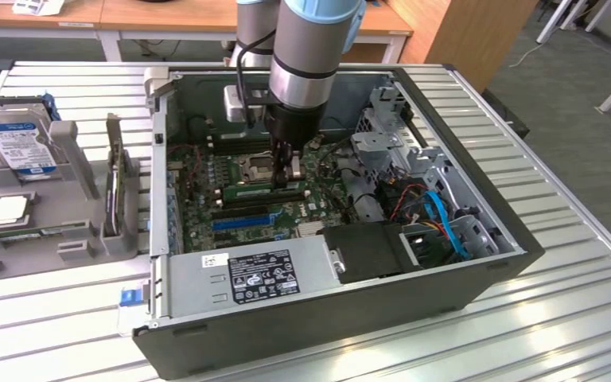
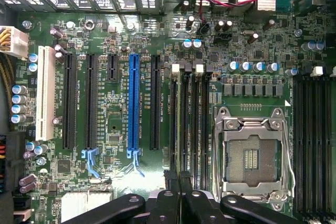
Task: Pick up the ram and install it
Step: 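Insert the ram into the slot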
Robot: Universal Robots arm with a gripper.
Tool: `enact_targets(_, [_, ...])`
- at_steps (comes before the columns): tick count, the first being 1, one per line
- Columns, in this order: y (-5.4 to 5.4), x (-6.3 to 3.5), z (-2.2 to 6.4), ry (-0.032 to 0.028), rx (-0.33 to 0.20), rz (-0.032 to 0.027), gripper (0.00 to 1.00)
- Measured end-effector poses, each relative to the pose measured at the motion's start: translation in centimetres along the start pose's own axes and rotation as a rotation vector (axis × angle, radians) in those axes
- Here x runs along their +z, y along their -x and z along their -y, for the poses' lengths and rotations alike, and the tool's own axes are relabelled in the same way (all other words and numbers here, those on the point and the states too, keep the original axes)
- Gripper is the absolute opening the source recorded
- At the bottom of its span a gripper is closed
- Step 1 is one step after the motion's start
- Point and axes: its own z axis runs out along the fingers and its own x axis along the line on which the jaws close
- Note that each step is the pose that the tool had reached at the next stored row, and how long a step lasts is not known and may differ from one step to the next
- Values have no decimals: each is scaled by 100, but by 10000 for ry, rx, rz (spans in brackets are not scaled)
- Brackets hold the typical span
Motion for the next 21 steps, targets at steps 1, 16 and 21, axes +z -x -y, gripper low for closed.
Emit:
enact_targets(1, [0,-2,0,1,0,1,12])
enact_targets(16, [-10,-2,0,2,-4,95,12])
enact_targets(21, [-10,-15,-1,3,-4,93,12])
